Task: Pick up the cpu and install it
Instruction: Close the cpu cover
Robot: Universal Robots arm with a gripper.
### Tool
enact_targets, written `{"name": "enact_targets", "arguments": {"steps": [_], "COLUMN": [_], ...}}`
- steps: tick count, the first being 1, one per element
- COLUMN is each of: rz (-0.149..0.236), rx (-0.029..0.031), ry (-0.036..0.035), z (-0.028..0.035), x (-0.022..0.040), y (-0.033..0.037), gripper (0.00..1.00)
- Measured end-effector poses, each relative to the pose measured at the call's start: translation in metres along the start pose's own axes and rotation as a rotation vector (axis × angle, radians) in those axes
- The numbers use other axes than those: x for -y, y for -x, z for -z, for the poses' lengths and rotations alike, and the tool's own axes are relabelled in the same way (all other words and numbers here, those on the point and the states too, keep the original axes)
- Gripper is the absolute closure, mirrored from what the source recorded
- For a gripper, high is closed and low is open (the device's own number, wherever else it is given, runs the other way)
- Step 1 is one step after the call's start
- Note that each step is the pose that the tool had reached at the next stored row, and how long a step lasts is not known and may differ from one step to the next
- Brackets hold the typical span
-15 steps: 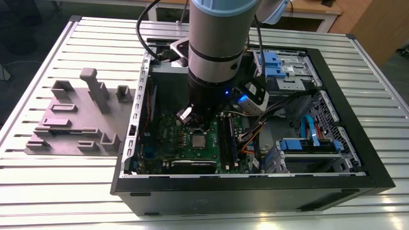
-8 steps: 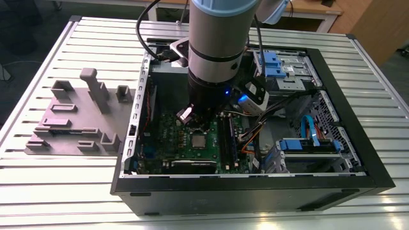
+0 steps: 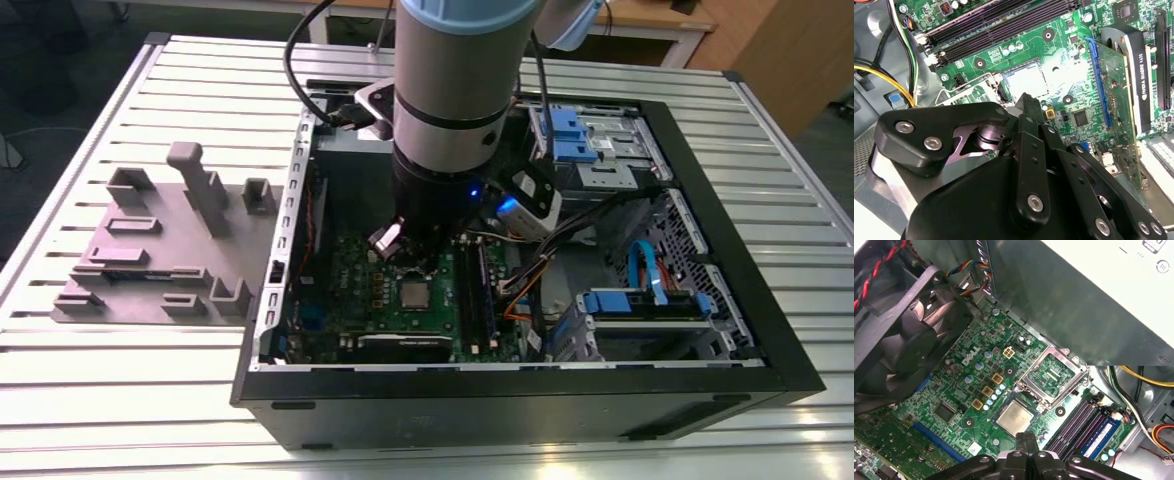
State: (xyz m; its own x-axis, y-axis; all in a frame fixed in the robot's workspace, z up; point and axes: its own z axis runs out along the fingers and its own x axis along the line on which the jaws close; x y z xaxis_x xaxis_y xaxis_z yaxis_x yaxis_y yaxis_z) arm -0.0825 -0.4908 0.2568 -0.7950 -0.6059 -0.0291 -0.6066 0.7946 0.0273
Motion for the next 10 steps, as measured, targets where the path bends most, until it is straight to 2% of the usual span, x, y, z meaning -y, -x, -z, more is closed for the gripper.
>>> {"name": "enact_targets", "arguments": {"steps": [3,10], "rz": [0.027,0.155], "rx": [-0.0008,-0.0043], "ry": [0.0007,0.0044], "z": [0.0,-0.0001], "x": [0.0,0.0], "y": [0.0,0.0], "gripper": [0.89,0.89]}}
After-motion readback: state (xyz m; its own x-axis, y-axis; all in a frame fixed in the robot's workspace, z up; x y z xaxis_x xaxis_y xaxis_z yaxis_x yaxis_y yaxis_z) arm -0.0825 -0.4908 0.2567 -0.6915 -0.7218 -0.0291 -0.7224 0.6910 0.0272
